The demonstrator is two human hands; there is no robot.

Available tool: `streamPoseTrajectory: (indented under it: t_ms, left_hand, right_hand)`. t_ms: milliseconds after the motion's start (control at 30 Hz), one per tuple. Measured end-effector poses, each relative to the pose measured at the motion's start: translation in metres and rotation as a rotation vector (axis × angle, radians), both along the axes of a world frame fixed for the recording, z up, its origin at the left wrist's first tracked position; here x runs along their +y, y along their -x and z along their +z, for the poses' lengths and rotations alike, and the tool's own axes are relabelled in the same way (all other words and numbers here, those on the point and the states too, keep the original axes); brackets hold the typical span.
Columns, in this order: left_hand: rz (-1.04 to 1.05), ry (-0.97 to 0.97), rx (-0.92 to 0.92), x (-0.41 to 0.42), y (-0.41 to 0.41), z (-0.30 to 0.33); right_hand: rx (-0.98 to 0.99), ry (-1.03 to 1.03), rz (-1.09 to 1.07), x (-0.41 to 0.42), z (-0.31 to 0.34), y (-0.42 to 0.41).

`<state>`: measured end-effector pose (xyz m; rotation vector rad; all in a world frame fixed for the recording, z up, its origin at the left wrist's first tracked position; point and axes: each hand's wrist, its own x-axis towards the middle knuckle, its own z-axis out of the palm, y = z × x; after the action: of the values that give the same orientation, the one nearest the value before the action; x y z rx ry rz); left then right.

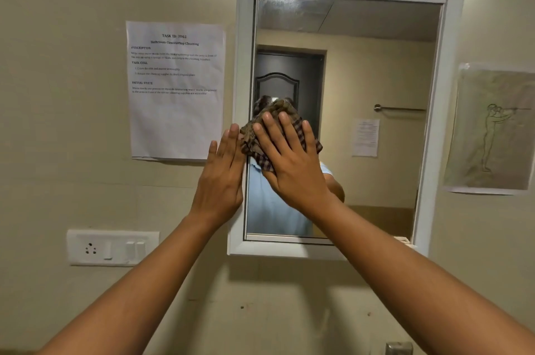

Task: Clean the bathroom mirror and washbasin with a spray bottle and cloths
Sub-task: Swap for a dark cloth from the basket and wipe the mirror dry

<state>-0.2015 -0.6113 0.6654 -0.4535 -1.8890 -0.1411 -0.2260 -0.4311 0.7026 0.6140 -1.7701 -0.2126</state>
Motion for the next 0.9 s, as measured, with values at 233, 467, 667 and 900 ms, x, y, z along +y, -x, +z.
streamPoseTrajectory:
  t_ms: [233, 467, 667, 900]
  left_hand:
    - [-0.018, 0.07, -0.026, -0.012, -0.01, -0.028]
    - [0.063, 0.056, -0.053, -0.005, -0.014, -0.038]
    - [0.104, 0.061, -0.028, 0.003, -0.01, -0.043]
    - [0.103, -0.033, -0.063, 0.015, -0.012, -0.049]
  right_hand:
    - [-0.043, 0.012, 0.013, -0.004, -0.046, -0.005]
    - [-0.041, -0.243, -0.011, 0.028, -0.087, -0.007]
    - [-0.023, -0.214, -0.017, 0.073, -0.069, -0.006]
    - [-0.065, 0.157, -0.098, 0.133, -0.032, -0.005]
